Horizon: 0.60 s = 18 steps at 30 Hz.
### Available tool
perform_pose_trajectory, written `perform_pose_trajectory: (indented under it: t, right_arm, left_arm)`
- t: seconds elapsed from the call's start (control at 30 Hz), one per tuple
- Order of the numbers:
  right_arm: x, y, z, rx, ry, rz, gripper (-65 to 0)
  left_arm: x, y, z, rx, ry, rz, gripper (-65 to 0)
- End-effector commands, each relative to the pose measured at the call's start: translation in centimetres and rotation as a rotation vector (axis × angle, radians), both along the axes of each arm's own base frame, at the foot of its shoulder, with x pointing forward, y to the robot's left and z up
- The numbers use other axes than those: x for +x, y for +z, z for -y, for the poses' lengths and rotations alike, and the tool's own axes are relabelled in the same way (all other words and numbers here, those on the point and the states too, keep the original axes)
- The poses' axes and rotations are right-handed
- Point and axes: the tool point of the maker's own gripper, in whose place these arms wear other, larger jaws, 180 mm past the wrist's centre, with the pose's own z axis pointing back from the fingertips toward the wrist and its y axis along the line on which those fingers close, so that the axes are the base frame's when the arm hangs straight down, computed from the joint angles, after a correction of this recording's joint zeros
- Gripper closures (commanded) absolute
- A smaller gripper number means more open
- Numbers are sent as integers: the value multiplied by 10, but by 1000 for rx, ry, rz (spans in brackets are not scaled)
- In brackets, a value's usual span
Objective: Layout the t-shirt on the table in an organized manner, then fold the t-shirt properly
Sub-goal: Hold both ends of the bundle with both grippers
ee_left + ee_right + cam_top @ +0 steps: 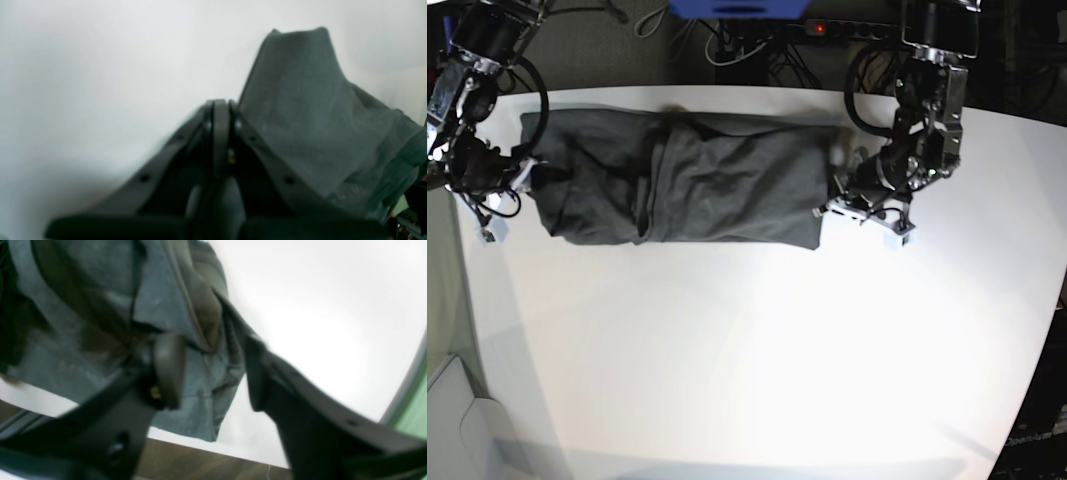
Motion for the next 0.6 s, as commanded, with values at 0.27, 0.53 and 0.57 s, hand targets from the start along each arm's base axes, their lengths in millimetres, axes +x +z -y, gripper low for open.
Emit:
perform_pose_trajectory:
  t: [0.27,0.53,0.57]
  right_arm:
    - [8,8,2,0,1,38,-444]
    - [14,-7,0,56,-20,15,-444]
    - [12,-14,1,77,-31,0,-444]
  left_arm:
    - [-12,-7,-1,8,-2,-56,-3]
    - [-14,-8,0,5,-2,-61,-3]
    - [-14,-8,0,5,-2,-61,-3]
